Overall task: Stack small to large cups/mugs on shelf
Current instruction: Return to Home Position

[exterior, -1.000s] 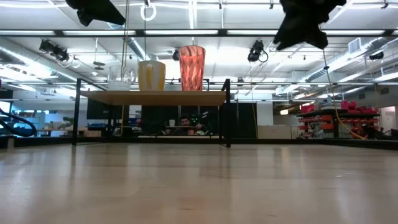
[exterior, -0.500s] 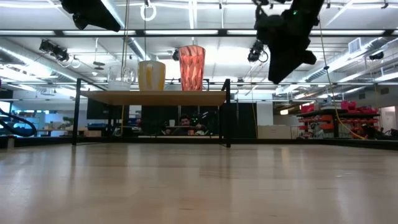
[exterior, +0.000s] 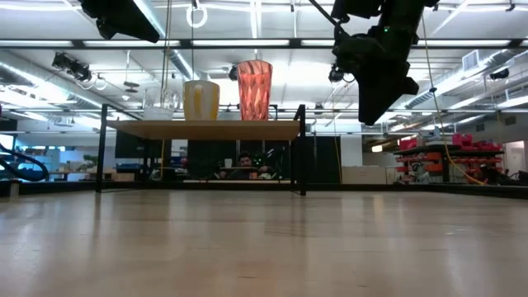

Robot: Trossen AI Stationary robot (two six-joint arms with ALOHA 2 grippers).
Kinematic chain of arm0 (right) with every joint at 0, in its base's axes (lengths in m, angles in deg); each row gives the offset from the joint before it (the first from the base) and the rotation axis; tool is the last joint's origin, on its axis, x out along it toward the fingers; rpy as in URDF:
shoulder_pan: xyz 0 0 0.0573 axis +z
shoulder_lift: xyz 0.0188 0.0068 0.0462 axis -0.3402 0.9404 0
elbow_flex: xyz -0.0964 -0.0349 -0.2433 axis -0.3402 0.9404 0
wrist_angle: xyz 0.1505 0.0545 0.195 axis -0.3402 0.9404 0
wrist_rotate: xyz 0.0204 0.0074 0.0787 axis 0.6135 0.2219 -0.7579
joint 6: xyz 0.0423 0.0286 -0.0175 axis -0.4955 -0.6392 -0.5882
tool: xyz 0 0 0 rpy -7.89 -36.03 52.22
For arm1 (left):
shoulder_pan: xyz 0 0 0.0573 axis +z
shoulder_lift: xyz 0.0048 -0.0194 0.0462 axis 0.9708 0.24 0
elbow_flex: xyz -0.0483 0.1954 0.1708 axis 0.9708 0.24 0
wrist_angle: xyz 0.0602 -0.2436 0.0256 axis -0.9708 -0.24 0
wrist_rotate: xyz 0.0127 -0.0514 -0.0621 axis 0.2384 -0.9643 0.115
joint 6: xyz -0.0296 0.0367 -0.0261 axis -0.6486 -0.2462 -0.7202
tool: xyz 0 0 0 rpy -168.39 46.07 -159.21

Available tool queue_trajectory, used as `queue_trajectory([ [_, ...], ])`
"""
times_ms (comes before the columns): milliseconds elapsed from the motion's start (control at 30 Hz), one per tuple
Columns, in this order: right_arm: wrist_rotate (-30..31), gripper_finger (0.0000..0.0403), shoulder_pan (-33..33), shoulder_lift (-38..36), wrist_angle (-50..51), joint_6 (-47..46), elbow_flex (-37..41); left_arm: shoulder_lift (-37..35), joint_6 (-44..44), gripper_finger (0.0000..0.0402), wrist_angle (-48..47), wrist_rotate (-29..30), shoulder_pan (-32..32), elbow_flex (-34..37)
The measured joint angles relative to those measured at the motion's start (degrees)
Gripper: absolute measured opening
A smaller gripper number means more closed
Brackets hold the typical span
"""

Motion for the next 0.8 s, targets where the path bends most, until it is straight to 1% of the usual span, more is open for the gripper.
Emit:
queue_trajectory([
  [200,0.0,0.0105,0.08,-0.47,0.19,1.03,0.0,0.01,-0.26,0.0044,0.0,0.01,0.0,0.02],
  [267,-0.59,0.0097,0.17,-0.37,0.48,1.47,0.0,-0.01,-0.32,0.0046,0.0,0.0,0.0,0.02],
  [500,-0.83,0.0021,0.62,0.19,0.43,1.32,0.07,-0.01,-0.35,0.0045,0.0,0.01,0.0,0.04],
  [567,-0.83,0.0007,1.02,0.11,0.5,1.41,0.07,0.01,-0.35,0.0044,0.0,0.01,-0.01,0.04],
  [800,-0.83,0.0014,1.36,0.06,0.42,0.72,0.09,0.0,-1.16,0.0048,0.02,-0.01,-0.02,0.04],
])
